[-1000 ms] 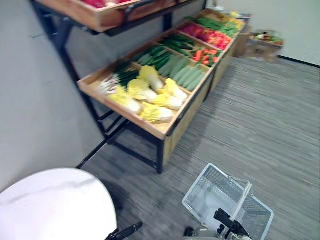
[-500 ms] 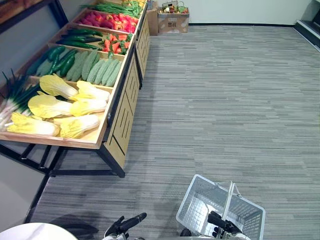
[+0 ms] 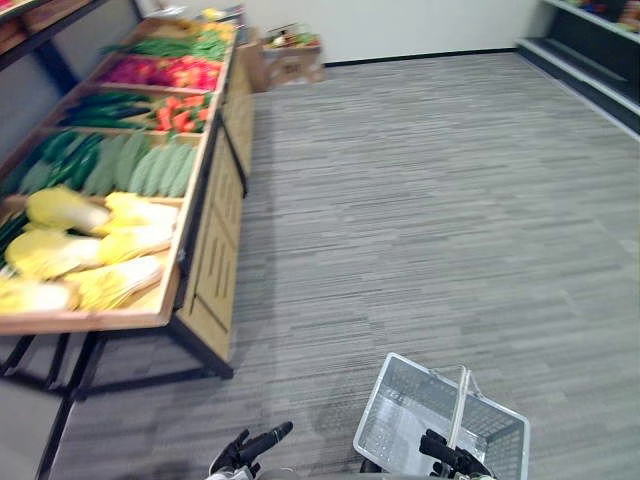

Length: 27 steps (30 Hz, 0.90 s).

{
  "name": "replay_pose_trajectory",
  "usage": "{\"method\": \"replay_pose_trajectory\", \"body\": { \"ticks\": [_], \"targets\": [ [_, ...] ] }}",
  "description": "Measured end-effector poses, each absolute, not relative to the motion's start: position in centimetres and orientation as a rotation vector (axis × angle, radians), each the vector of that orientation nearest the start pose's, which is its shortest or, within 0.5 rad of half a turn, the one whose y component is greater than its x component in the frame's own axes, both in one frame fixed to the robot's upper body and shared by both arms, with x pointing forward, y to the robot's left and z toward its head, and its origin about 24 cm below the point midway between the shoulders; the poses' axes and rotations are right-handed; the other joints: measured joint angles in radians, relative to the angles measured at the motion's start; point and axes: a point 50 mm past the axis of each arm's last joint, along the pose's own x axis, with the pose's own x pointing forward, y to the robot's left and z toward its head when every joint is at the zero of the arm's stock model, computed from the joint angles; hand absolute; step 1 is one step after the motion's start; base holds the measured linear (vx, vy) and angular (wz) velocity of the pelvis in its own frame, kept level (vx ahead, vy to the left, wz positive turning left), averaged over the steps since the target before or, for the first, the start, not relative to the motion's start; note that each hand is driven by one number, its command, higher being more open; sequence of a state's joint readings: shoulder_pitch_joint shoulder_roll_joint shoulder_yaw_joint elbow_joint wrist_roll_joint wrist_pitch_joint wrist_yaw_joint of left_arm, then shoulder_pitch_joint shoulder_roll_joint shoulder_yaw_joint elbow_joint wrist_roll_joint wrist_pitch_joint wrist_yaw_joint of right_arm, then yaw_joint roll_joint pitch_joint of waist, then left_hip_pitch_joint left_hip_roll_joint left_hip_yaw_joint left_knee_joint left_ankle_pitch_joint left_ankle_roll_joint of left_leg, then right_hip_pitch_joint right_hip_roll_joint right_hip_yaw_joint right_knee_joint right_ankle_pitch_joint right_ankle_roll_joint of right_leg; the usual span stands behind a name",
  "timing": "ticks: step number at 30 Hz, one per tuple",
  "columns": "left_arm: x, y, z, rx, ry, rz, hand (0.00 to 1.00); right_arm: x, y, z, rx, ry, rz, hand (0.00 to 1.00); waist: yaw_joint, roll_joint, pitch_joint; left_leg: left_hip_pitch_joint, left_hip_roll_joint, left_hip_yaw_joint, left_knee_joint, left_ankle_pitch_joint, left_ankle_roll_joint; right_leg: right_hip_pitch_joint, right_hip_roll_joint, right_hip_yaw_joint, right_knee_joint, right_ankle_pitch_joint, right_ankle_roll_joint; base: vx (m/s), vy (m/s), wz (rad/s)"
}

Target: Pick vegetable in the basket

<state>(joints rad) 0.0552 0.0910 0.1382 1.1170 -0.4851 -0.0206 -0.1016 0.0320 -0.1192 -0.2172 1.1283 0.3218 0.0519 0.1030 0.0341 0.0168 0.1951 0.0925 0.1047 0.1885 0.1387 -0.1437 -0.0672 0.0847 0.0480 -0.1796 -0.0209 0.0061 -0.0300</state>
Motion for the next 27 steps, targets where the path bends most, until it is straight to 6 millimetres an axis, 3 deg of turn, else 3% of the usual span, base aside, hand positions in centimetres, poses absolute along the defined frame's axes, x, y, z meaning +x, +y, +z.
{"method": "replay_pose_trajectory", "body": {
  "ticks": [2, 4, 5, 15, 27],
  "targets": [
    [9.2, 19.9, -16.4, -0.466, 1.055, 0.374, 1.00, 9.0, -21.3, -16.4, 0.383, 1.130, -0.366, 0.00, -0.019, -0.017, -0.006, -0.001, -0.007, 0.000, -0.028, 0.009, 0.008, -0.013, -0.008, 0.000, -0.003, 0.005, 0.004, -0.01, 0.050, -0.07],
    [9.3, 19.9, -16.4, -0.465, 1.056, 0.376, 1.00, 8.6, -21.3, -16.4, 0.389, 1.136, -0.379, 0.00, -0.019, -0.018, -0.011, -0.008, -0.019, -0.001, -0.053, 0.021, 0.017, -0.031, -0.016, 0.000, -0.008, 0.011, 0.011, 0.00, 0.053, 0.03],
    [9.1, 19.5, -16.6, -0.446, 1.066, 0.374, 1.00, 8.9, -19.7, -16.7, 0.427, 1.129, -0.369, 0.00, -0.015, -0.024, -0.056, 0.017, -0.052, -0.015, -0.118, 0.040, 0.029, -0.013, -0.029, -0.008, -0.069, 0.040, 0.027, 0.00, 0.000, 0.00],
    [8.9, 19.6, -16.6, -0.444, 1.070, 0.382, 1.00, 8.9, -19.6, -16.7, 0.437, 1.128, -0.369, 0.00, -0.013, -0.027, -0.058, 0.028, -0.050, -0.013, -0.145, 0.051, 0.030, -0.010, -0.035, -0.027, -0.069, 0.037, 0.032, 0.00, 0.000, 0.03],
    [8.6, 19.9, -16.6, -0.419, 1.059, 0.416, 1.00, 8.7, -19.1, -16.8, 0.493, 1.135, -0.360, 0.00, -0.009, -0.036, -0.061, 0.097, -0.045, 0.052, -0.163, 0.045, 0.021, 0.026, -0.032, -0.004, -0.068, 0.039, 0.059, 0.01, -0.001, -0.13]
  ]
}}
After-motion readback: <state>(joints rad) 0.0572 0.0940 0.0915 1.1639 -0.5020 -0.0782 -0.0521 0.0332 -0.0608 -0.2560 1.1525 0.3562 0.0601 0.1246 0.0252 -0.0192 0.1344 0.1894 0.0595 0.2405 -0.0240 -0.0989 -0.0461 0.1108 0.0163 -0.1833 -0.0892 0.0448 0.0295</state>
